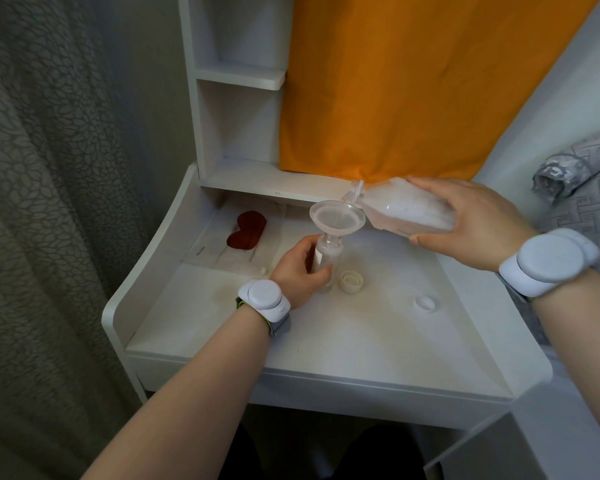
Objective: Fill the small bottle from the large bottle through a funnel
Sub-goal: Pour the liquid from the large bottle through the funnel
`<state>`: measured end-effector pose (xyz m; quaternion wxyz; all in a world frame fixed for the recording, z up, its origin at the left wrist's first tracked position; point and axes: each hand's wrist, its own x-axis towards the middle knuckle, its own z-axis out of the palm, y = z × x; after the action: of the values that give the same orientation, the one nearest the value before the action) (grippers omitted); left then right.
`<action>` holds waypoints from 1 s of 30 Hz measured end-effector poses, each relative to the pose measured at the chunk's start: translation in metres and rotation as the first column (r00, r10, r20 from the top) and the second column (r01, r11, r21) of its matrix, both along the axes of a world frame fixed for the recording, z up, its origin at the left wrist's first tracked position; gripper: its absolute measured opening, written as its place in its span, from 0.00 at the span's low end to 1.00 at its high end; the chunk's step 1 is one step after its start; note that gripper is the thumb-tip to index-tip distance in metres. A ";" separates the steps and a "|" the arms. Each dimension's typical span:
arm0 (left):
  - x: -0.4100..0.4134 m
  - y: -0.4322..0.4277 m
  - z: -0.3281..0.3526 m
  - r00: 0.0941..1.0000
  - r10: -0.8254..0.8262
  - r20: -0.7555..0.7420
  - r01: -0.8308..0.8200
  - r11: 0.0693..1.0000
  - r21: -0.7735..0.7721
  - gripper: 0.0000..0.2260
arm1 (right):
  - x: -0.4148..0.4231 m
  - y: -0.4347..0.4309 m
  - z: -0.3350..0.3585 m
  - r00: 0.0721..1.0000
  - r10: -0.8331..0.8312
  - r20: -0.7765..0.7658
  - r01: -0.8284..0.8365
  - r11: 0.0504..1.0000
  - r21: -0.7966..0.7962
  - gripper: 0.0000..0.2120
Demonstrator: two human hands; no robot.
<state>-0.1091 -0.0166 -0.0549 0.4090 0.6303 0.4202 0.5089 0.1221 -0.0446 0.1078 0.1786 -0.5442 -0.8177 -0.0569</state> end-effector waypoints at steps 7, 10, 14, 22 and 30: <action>-0.002 0.002 -0.003 1.000 -0.005 0.006 0.005 1.000 -0.005 0.19 | -0.001 -0.001 0.000 1.000 0.001 0.002 -0.001 1.000 -0.004 0.37; -0.001 0.002 -0.002 1.000 -0.011 0.014 0.011 1.000 -0.012 0.20 | -0.002 -0.001 0.000 1.000 0.002 0.000 -0.002 1.000 0.004 0.37; 0.000 0.001 -0.002 1.000 -0.015 0.021 0.016 1.000 -0.008 0.20 | -0.002 -0.001 0.000 1.000 -0.002 -0.001 0.002 1.000 0.006 0.36; 0.001 0.001 -0.003 1.000 -0.013 0.025 0.013 1.000 0.001 0.19 | -0.002 -0.001 0.000 1.000 -0.003 -0.003 0.003 1.000 0.015 0.36; 0.001 -0.001 0.000 0.998 -0.030 0.046 0.029 1.000 0.005 0.19 | 0.000 0.000 0.000 1.000 -0.016 0.010 0.016 1.000 0.005 0.37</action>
<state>-0.1079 -0.0174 -0.0550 0.4247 0.6253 0.4002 0.5181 0.1218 -0.0451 0.1083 0.1753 -0.5500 -0.8141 -0.0630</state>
